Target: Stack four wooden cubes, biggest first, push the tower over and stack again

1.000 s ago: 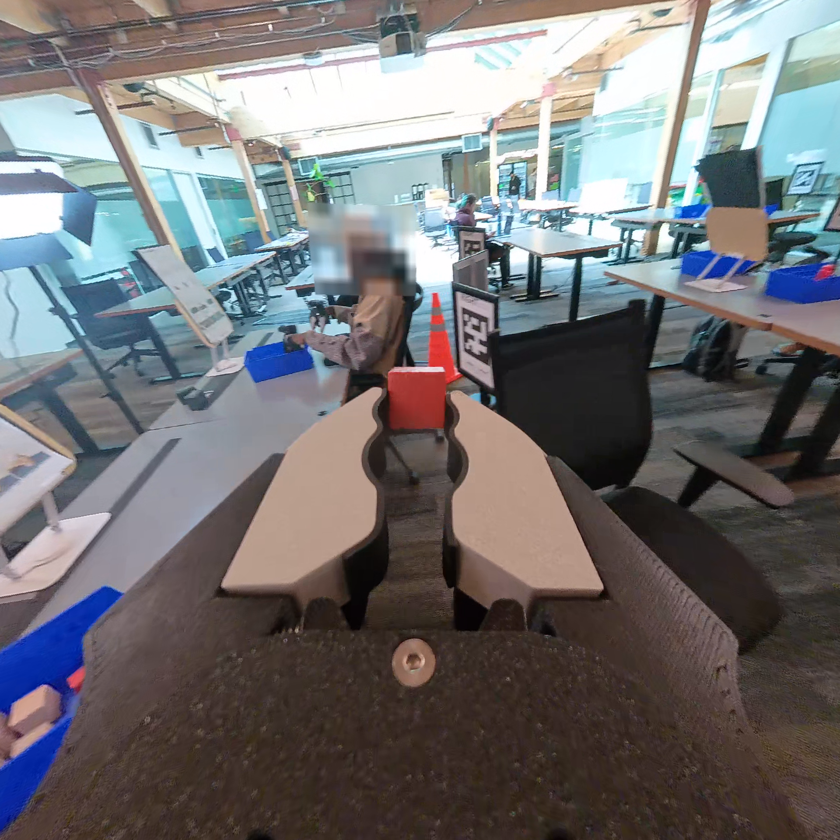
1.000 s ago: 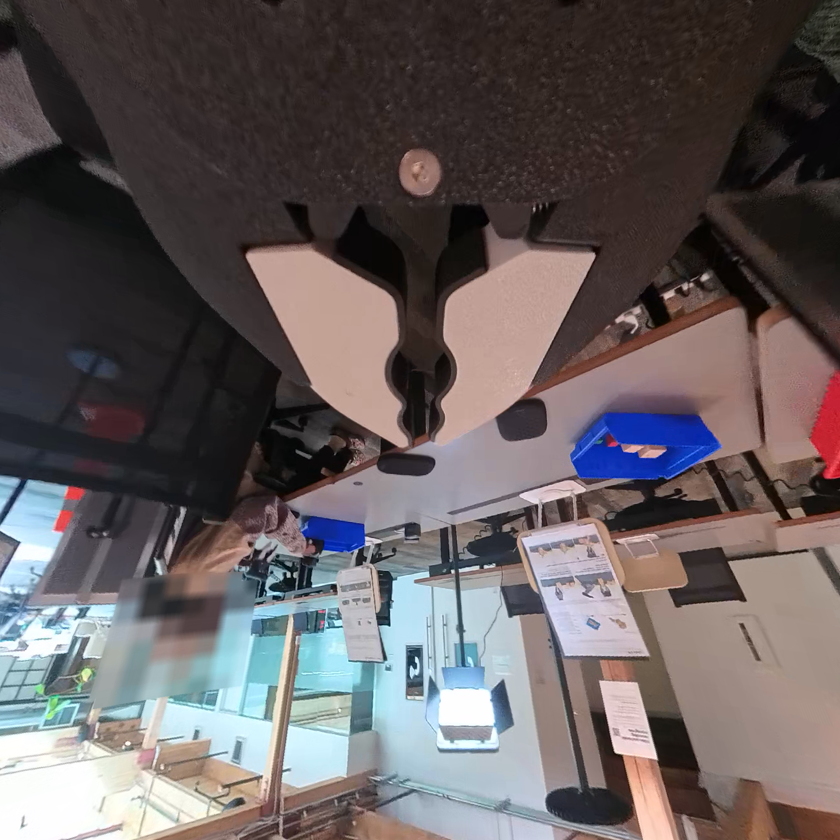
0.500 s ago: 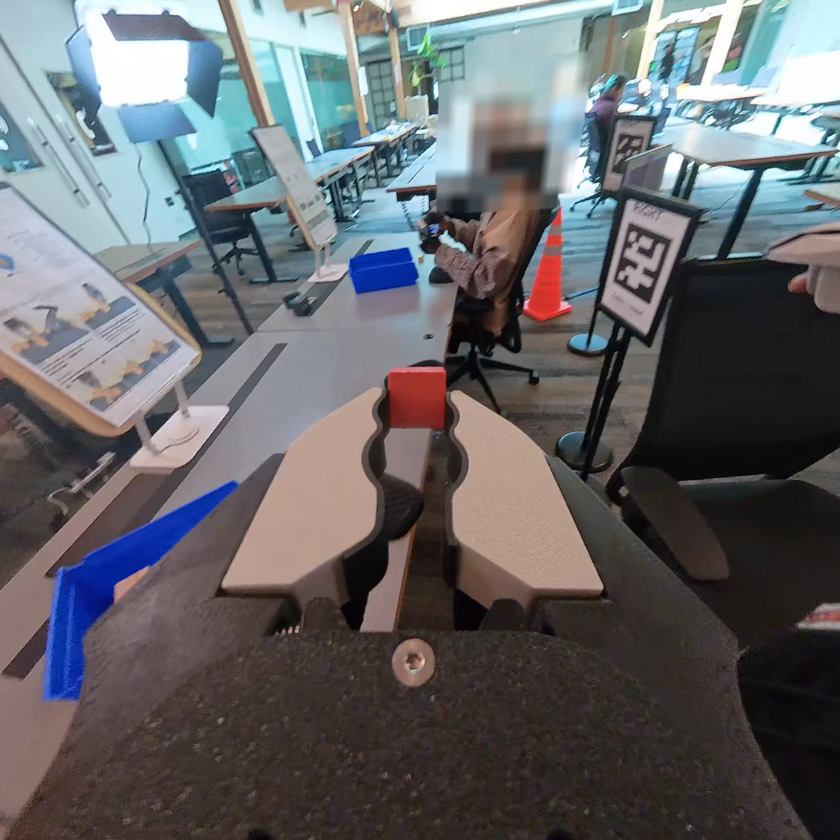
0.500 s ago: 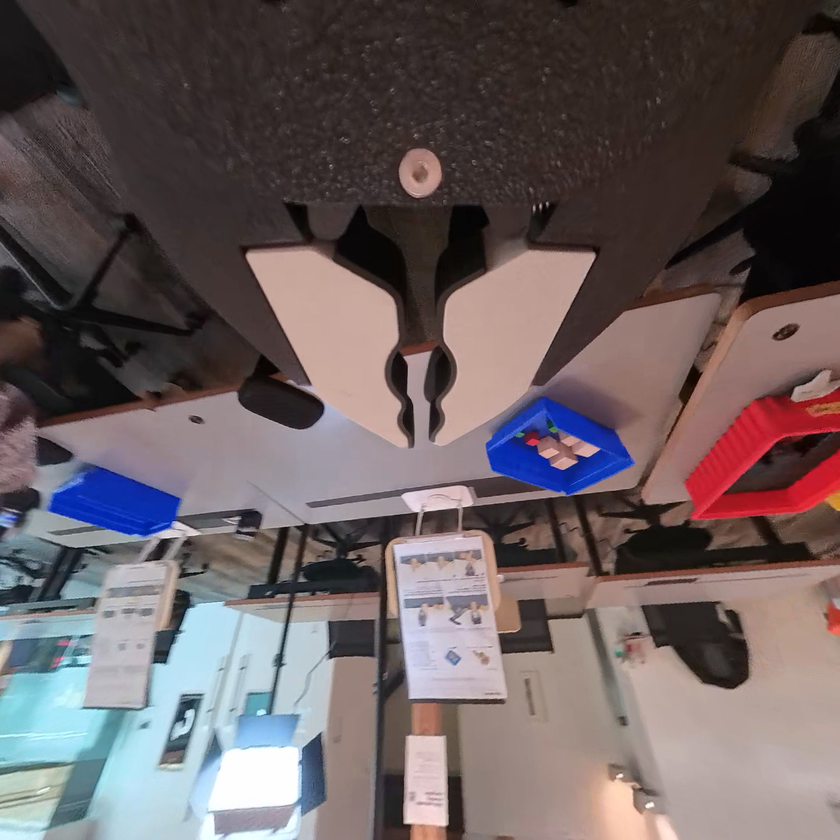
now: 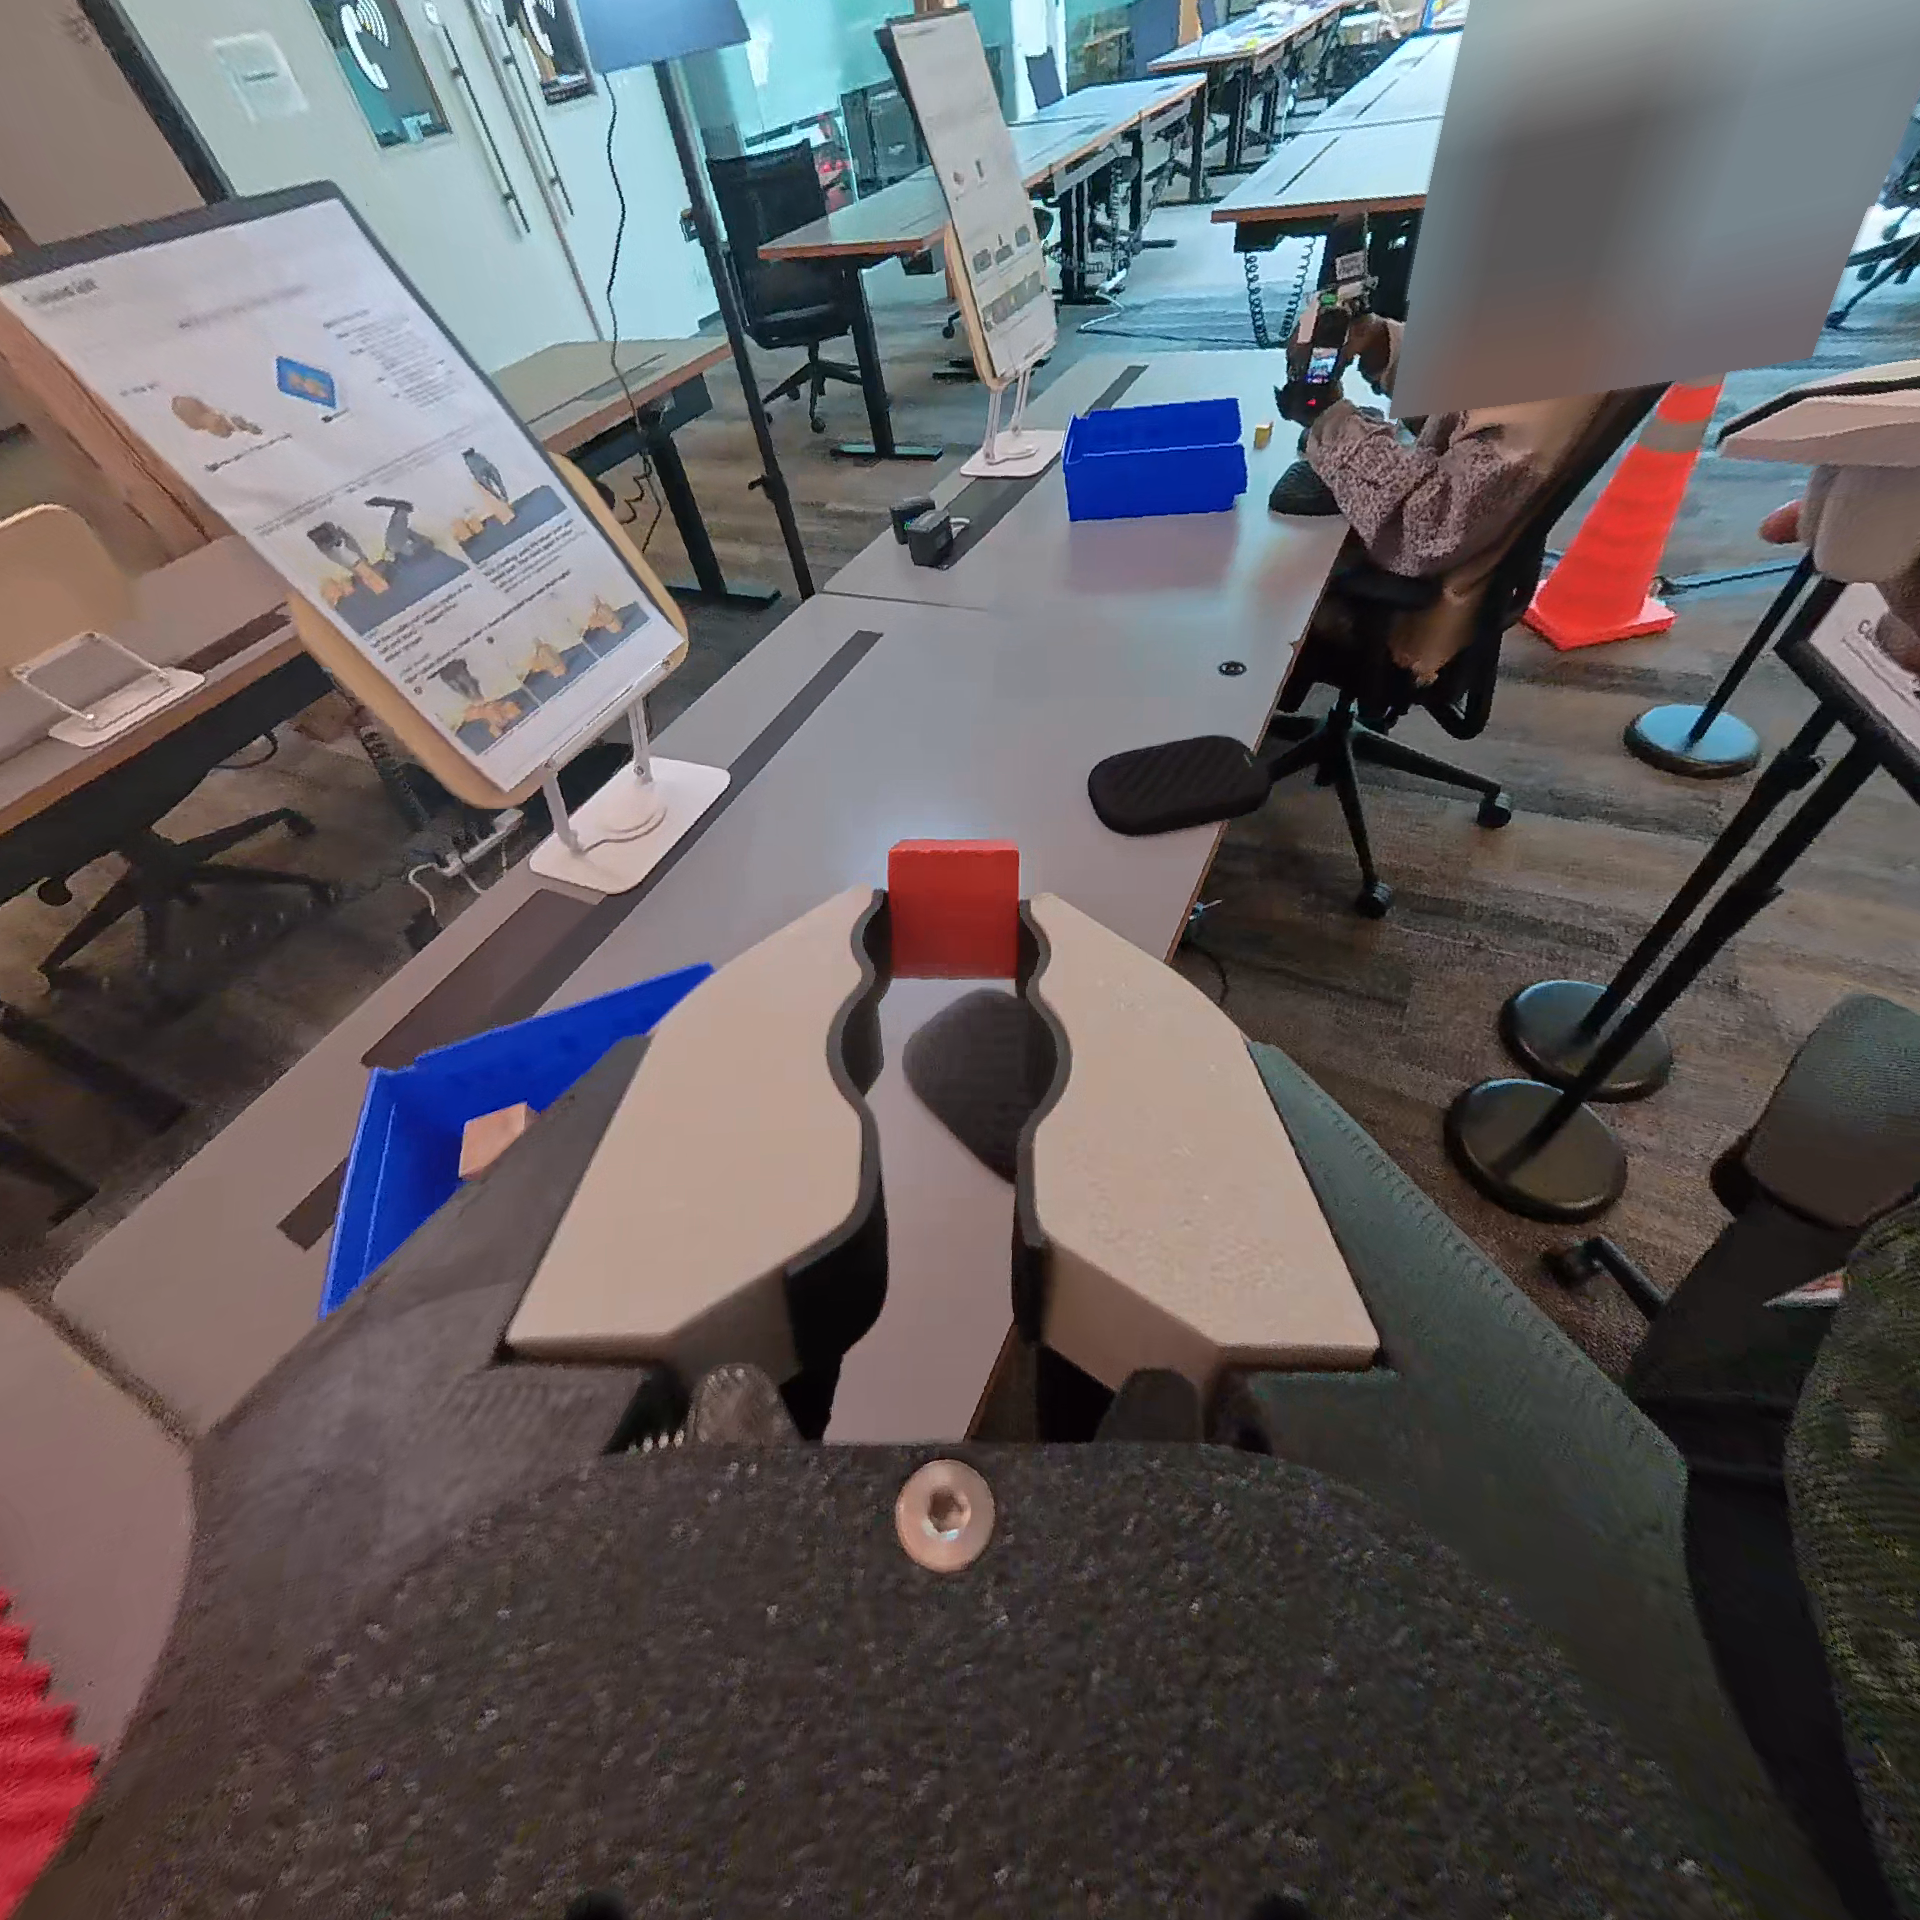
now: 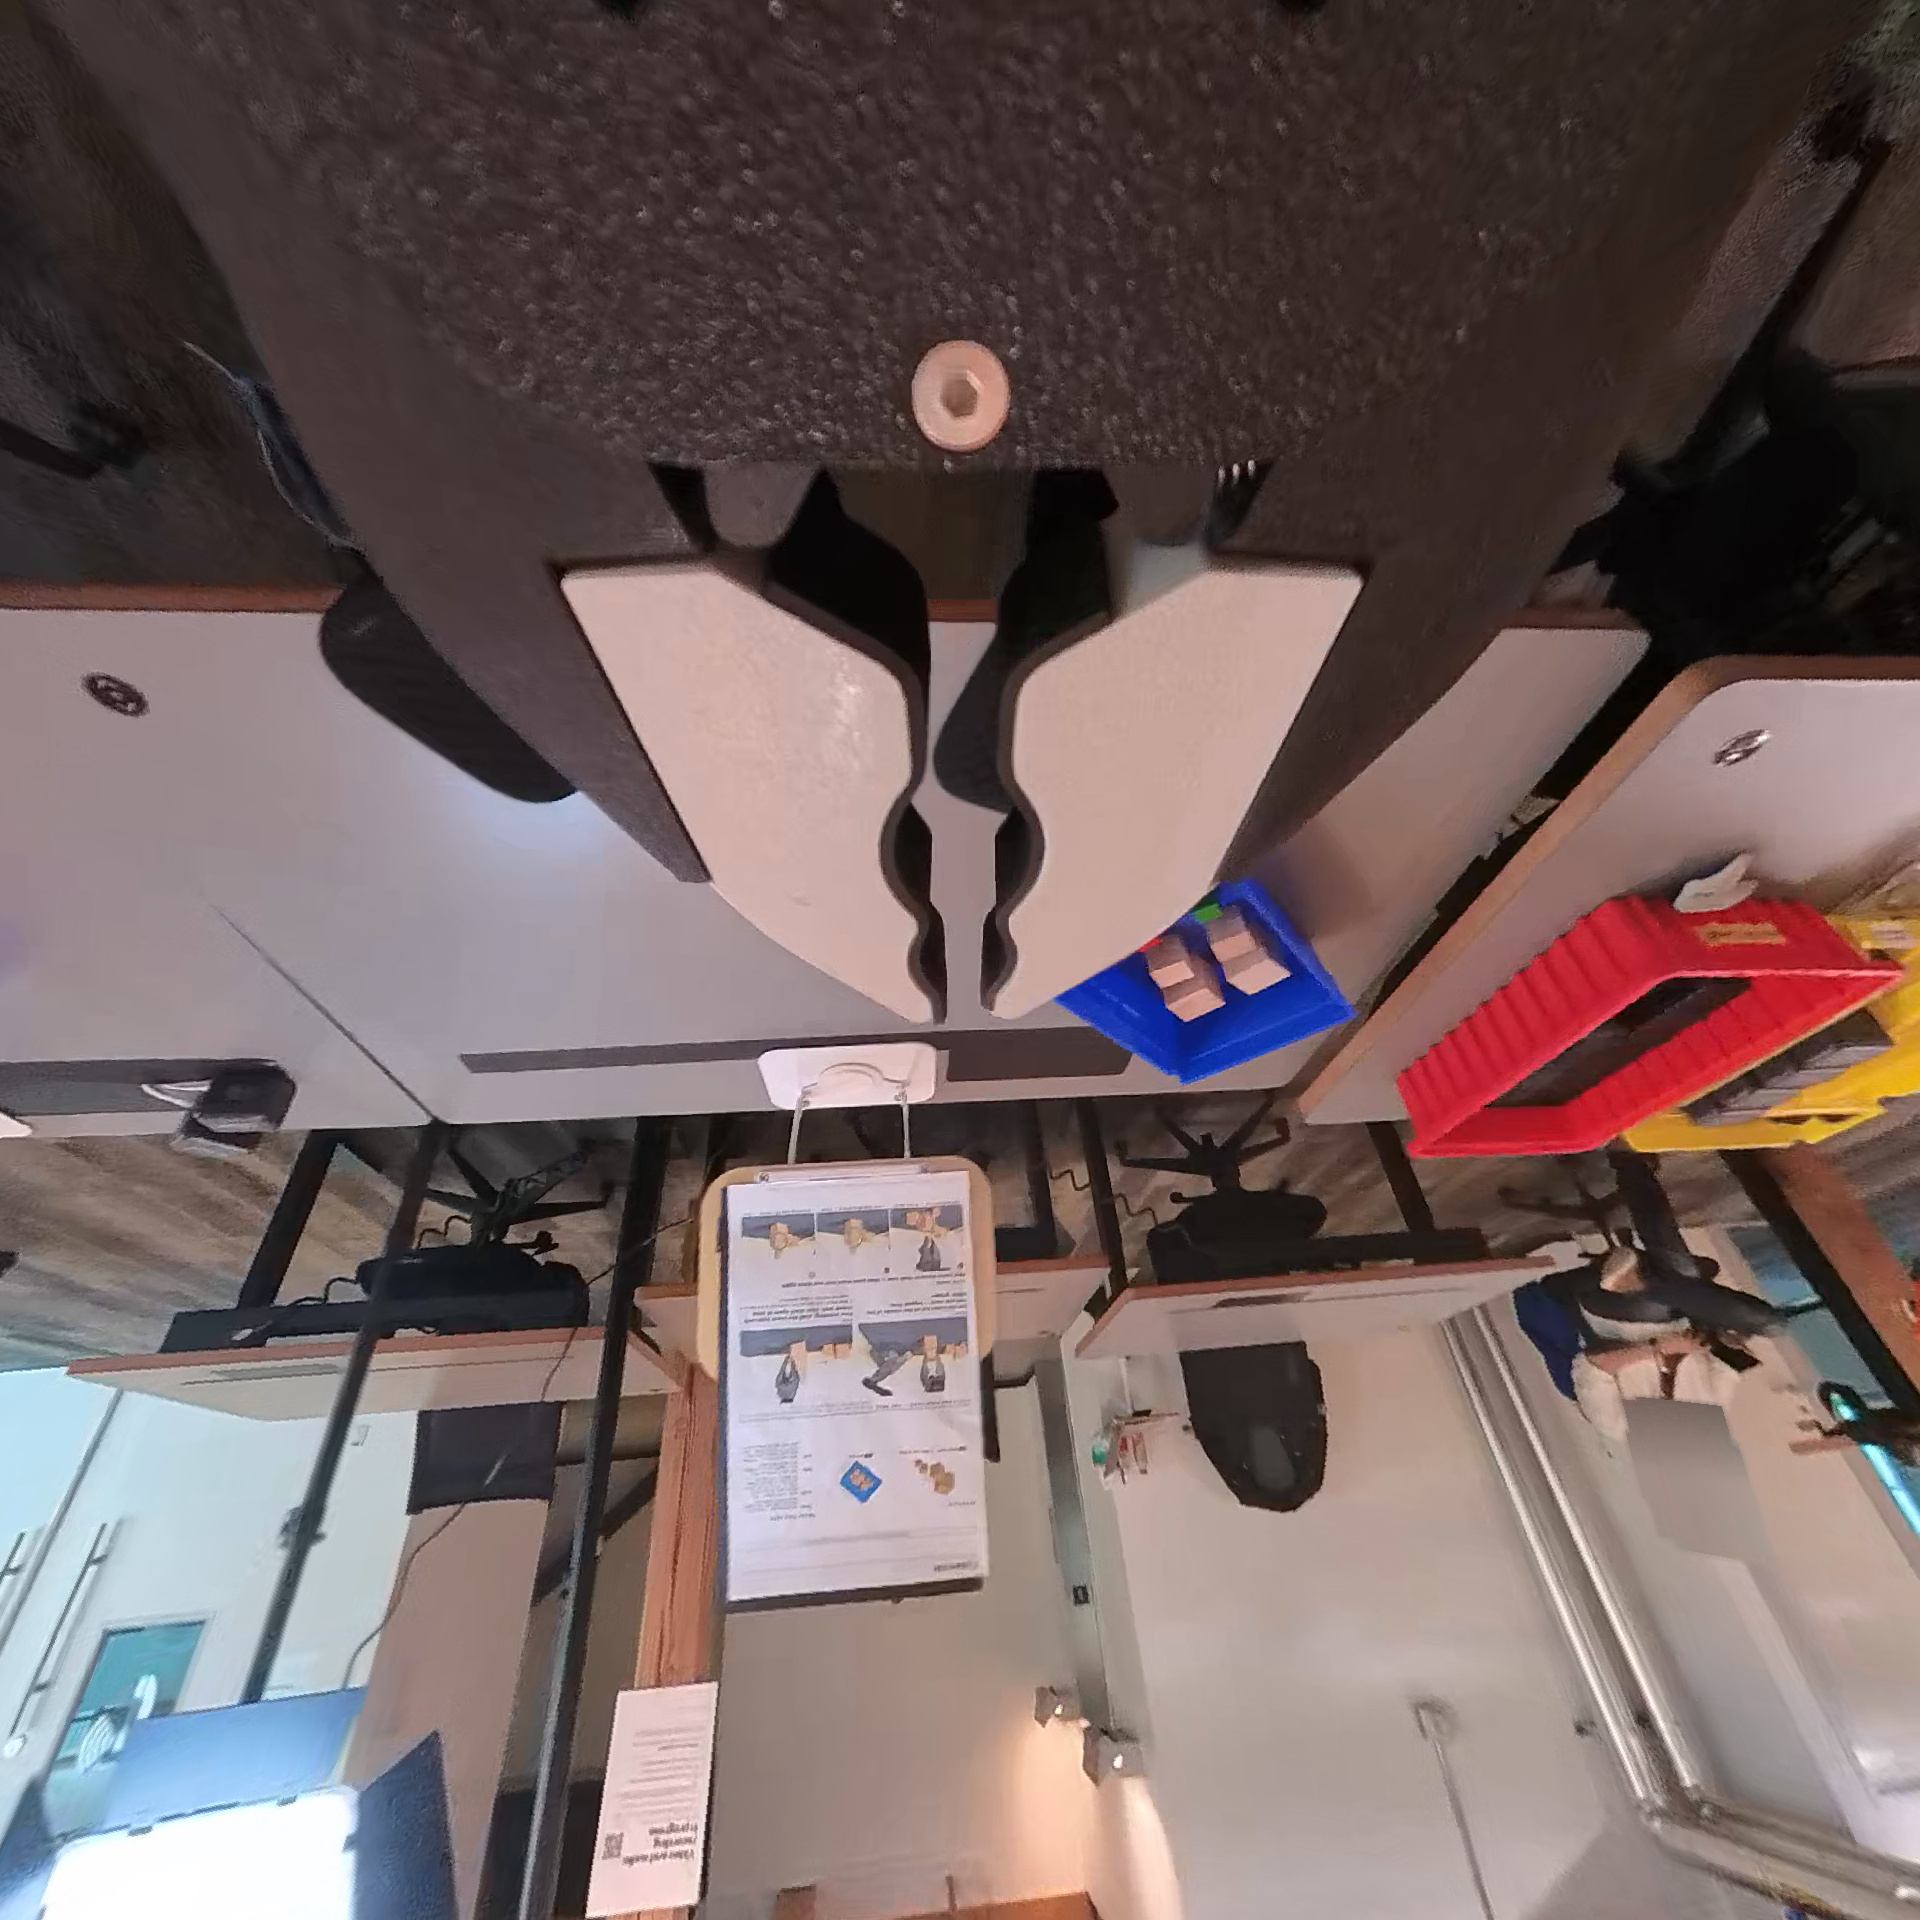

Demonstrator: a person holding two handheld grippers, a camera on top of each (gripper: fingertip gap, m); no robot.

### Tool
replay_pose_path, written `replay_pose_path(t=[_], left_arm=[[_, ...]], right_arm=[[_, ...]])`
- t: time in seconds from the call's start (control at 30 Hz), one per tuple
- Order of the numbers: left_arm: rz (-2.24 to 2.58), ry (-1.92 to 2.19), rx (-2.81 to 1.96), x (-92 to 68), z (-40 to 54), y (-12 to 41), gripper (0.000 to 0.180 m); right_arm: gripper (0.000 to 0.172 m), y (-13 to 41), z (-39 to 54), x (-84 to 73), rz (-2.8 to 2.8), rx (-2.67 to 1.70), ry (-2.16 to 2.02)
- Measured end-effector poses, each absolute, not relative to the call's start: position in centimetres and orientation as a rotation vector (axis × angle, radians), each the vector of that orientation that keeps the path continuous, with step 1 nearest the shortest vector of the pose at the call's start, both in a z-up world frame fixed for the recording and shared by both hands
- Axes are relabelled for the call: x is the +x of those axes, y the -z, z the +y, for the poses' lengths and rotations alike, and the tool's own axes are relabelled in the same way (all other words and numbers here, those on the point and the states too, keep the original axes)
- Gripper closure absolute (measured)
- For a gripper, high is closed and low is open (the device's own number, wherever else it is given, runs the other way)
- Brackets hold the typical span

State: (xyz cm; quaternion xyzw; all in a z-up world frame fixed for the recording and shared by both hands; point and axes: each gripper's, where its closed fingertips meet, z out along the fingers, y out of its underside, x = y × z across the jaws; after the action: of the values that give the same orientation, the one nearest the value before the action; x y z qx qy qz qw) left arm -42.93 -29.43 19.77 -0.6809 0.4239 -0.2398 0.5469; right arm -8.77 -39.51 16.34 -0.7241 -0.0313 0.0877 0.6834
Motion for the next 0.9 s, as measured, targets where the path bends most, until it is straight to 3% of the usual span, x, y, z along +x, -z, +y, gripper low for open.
replay_pose_path(t=[0.47, 0.9], left_arm=[[0.998, 0.802, -1.605, -26.8, -20.6, -17.3, 0.158], [0.703, 0.908, -1.534, -19.7, -2.1, -13.6, 0.158]], right_arm=[[0.166, -15.2, -33.5, 4.1, 0.096, -1.602, -0.096], [0.165, -16.6, -14.7, 6.7, 0.035, -1.653, -0.060]])
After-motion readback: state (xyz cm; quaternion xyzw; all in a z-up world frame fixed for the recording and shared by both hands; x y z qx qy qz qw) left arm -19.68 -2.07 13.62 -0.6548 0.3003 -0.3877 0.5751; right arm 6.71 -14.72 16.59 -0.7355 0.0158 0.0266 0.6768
